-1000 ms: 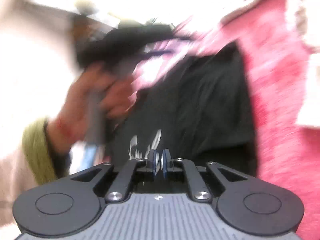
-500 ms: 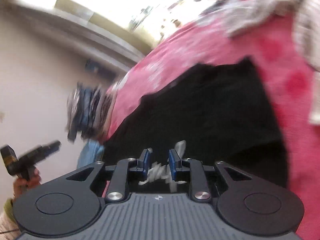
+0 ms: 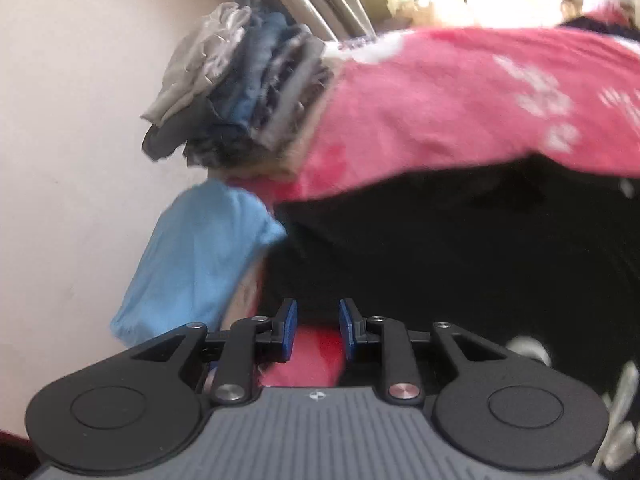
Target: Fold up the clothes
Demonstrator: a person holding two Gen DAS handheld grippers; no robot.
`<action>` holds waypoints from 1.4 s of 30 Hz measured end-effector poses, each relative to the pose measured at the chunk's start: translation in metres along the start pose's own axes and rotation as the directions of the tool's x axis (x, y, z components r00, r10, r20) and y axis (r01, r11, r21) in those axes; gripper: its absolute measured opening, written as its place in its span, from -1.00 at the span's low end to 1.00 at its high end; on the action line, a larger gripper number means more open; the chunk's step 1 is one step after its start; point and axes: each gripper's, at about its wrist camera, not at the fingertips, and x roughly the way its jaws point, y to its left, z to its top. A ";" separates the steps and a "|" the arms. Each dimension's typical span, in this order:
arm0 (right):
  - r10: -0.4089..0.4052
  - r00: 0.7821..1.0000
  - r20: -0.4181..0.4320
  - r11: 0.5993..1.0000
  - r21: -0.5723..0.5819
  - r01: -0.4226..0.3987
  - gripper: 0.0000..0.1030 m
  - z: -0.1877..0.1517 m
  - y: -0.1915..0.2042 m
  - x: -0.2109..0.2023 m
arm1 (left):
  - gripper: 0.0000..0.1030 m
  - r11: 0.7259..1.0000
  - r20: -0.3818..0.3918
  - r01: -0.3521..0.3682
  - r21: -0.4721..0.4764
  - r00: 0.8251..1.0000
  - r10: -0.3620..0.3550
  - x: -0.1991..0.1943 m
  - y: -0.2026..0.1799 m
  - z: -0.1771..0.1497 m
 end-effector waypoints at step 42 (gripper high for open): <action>-0.140 0.964 -0.228 0.989 -0.068 0.128 -0.36 0.085 0.054 0.186 | -0.96 0.986 0.290 -0.078 0.145 0.956 0.033 0.026 -0.023 -0.021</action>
